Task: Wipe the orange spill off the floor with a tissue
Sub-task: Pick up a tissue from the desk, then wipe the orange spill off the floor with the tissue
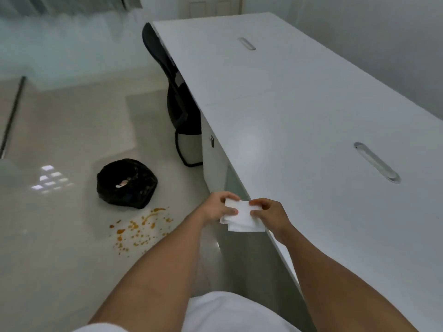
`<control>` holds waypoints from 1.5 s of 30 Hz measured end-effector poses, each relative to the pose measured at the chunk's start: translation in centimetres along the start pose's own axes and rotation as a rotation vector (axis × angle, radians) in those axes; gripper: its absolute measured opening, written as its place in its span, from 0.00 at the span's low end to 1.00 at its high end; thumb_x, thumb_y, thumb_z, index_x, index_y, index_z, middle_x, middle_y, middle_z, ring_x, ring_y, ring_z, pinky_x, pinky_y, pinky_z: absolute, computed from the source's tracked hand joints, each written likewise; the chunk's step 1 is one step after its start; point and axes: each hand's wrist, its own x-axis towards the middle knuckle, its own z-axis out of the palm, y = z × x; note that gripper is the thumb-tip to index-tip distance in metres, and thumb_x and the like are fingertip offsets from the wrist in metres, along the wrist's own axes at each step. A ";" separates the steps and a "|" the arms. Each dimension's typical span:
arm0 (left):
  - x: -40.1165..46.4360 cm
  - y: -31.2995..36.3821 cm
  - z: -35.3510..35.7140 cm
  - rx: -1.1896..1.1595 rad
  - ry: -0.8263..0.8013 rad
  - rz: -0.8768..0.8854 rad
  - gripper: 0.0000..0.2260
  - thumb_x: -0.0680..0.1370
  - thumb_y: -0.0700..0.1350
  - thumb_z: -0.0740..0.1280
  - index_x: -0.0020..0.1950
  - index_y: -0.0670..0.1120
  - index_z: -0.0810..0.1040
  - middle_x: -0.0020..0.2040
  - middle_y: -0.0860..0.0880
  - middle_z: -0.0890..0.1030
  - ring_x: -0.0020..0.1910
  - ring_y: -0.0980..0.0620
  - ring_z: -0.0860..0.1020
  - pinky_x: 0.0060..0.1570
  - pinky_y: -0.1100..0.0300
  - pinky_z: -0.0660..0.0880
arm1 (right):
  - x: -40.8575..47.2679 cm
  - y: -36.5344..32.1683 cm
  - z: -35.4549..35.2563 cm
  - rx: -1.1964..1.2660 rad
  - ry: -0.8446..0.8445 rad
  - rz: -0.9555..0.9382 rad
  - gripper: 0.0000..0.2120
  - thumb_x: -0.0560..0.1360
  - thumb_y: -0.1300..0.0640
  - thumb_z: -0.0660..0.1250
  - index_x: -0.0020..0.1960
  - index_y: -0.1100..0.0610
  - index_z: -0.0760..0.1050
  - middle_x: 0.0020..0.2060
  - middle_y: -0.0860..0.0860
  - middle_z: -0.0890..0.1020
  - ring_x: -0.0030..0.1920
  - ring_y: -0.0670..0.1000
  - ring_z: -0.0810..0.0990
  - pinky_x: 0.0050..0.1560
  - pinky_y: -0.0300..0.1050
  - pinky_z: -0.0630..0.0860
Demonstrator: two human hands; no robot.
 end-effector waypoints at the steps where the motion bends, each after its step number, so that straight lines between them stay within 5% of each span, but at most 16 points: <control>1: -1.0 -0.9 -1.8 -0.021 0.026 -0.005 0.16 0.74 0.36 0.74 0.59 0.50 0.82 0.57 0.47 0.80 0.55 0.45 0.81 0.50 0.49 0.83 | 0.0 -0.6 2.0 -0.033 -0.025 -0.006 0.12 0.71 0.67 0.71 0.52 0.55 0.83 0.52 0.50 0.82 0.51 0.51 0.80 0.55 0.48 0.79; 9: -9.4 -9.3 -13.6 -0.144 0.416 -0.015 0.20 0.72 0.35 0.75 0.59 0.53 0.81 0.58 0.50 0.80 0.55 0.48 0.80 0.54 0.52 0.81 | -0.2 -5.0 19.1 -0.104 -0.199 -0.100 0.14 0.72 0.70 0.69 0.54 0.59 0.82 0.49 0.54 0.82 0.47 0.52 0.79 0.46 0.40 0.76; 14: -13.6 -12.6 -18.5 -0.161 0.569 -0.043 0.16 0.72 0.35 0.75 0.55 0.52 0.83 0.55 0.52 0.80 0.50 0.54 0.80 0.38 0.68 0.76 | -0.6 -6.1 25.8 -0.074 -0.321 -0.094 0.13 0.72 0.68 0.69 0.47 0.50 0.82 0.49 0.52 0.82 0.45 0.51 0.80 0.36 0.34 0.75; 18: -14.4 -13.1 -20.6 -0.181 0.606 -0.069 0.14 0.73 0.37 0.75 0.53 0.53 0.84 0.54 0.51 0.82 0.50 0.52 0.81 0.43 0.63 0.77 | 0.8 -7.1 27.7 -0.108 -0.379 -0.103 0.13 0.73 0.66 0.70 0.46 0.47 0.82 0.52 0.53 0.82 0.50 0.55 0.81 0.44 0.39 0.76; 23: -13.6 -12.6 -22.4 -0.158 0.681 -0.121 0.14 0.73 0.39 0.75 0.54 0.54 0.85 0.43 0.49 0.80 0.37 0.54 0.76 0.30 0.67 0.70 | 3.0 -8.7 29.0 -0.125 -0.447 -0.119 0.14 0.72 0.68 0.70 0.48 0.51 0.82 0.50 0.53 0.83 0.45 0.52 0.80 0.44 0.42 0.77; 27: -12.8 -11.9 -24.0 -0.170 0.721 -0.141 0.15 0.74 0.38 0.74 0.57 0.54 0.84 0.45 0.46 0.81 0.40 0.50 0.78 0.39 0.61 0.74 | 4.9 -10.5 30.2 -0.132 -0.531 -0.113 0.14 0.72 0.70 0.69 0.53 0.56 0.82 0.52 0.54 0.82 0.49 0.56 0.81 0.50 0.50 0.80; 30: -12.2 -12.1 -25.5 -0.170 0.765 -0.156 0.16 0.74 0.38 0.74 0.57 0.55 0.83 0.47 0.49 0.79 0.38 0.53 0.77 0.34 0.67 0.73 | 6.6 -11.4 31.5 -0.150 -0.570 -0.098 0.14 0.72 0.70 0.69 0.54 0.57 0.82 0.51 0.54 0.81 0.47 0.55 0.80 0.49 0.53 0.81; 34: -10.7 -14.4 -27.3 -0.179 0.797 -0.162 0.17 0.73 0.37 0.74 0.57 0.55 0.83 0.66 0.50 0.76 0.54 0.47 0.81 0.49 0.58 0.78 | 8.8 -10.8 34.0 -0.186 -0.623 -0.069 0.14 0.72 0.71 0.68 0.54 0.60 0.81 0.51 0.57 0.80 0.50 0.59 0.81 0.51 0.60 0.82; 45: -0.1 -32.1 -31.3 -0.078 0.787 -0.164 0.20 0.74 0.35 0.73 0.64 0.49 0.80 0.65 0.49 0.76 0.54 0.49 0.79 0.51 0.62 0.75 | 18.0 2.8 46.2 -0.215 -0.554 -0.070 0.11 0.71 0.69 0.71 0.50 0.58 0.83 0.51 0.55 0.83 0.48 0.57 0.81 0.44 0.47 0.80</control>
